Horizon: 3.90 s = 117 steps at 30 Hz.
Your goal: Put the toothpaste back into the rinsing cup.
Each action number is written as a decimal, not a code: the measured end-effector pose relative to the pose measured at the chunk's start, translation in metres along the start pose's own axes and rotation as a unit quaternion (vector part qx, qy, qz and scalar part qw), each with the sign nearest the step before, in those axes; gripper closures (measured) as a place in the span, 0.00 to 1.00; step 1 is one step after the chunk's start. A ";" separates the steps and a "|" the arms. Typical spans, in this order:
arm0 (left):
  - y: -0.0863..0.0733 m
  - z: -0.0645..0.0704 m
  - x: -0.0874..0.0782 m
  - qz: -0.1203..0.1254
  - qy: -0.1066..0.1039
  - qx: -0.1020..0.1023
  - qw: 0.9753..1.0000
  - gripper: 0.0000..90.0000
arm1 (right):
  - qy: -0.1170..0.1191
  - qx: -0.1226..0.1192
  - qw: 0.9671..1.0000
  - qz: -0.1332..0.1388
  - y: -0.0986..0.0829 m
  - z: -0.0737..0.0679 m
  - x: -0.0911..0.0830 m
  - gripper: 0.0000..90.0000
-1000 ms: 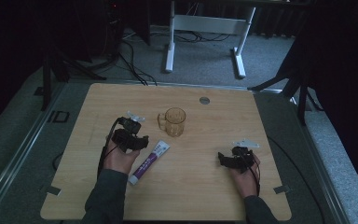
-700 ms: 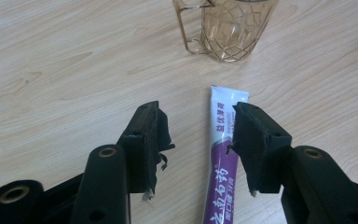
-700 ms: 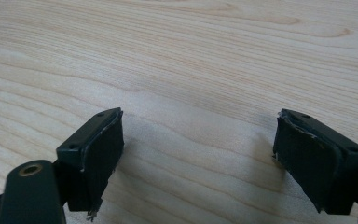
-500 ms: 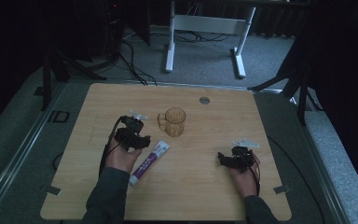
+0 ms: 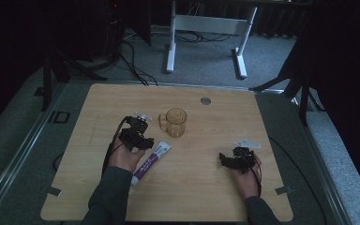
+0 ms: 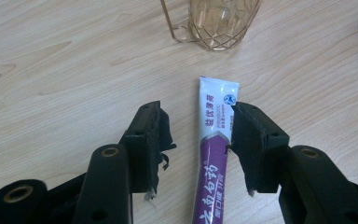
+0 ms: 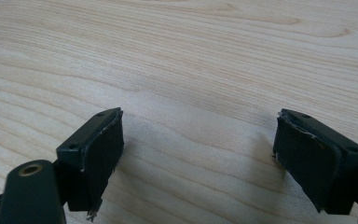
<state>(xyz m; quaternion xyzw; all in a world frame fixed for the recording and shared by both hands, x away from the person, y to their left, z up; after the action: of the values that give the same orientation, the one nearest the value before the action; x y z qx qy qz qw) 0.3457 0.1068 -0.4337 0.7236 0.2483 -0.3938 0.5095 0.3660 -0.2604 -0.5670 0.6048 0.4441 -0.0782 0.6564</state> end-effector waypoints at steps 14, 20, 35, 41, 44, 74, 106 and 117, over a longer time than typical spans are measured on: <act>0.002 0.006 0.007 -0.017 -0.006 0.012 1.000 0.62 | 0.000 0.000 1.000 0.000 0.000 0.000 0.000 0.18; 0.002 0.008 0.010 -0.028 -0.009 0.023 0.999 0.63 | 0.000 0.000 1.000 0.000 0.000 0.000 0.000 0.18; 0.001 0.014 0.016 -0.054 -0.014 0.039 0.998 0.61 | 0.000 -0.001 1.000 0.000 0.000 0.000 0.000 0.18; 0.001 0.017 0.019 -0.067 -0.016 0.049 0.996 0.63 | 0.000 -0.001 1.000 0.000 0.000 0.000 0.000 0.18; 0.000 0.018 0.021 -0.072 -0.018 0.052 0.996 0.63 | 0.000 0.000 1.000 0.000 0.000 0.000 0.000 0.18; -0.004 0.032 0.039 -0.131 -0.017 0.084 0.988 0.62 | 0.000 0.000 1.000 0.000 0.000 0.000 0.000 0.18; -0.010 0.041 0.067 -0.178 -0.014 0.098 0.979 0.71 | 0.000 -0.001 1.000 -0.001 0.000 0.000 0.000 0.18; -0.016 0.040 0.077 -0.192 -0.009 0.097 0.977 0.71 | 0.001 -0.001 1.000 -0.001 0.000 0.000 0.000 0.18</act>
<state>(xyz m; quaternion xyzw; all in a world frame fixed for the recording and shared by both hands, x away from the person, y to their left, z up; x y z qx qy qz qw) 0.3647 0.0720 -0.5129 0.7051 0.3380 -0.5131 0.3539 0.3660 -0.2604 -0.5670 0.6042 0.4450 -0.0781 0.6564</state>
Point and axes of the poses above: each handheld gripper's, and its own axes: x roughly forward along the jaws, y roughly out of its top, z roughly to its right, the point moved 1 cm from there along x, roughly forward along the jaws, and after that the axes turned 11 degrees about y, right-handed, at the moved point
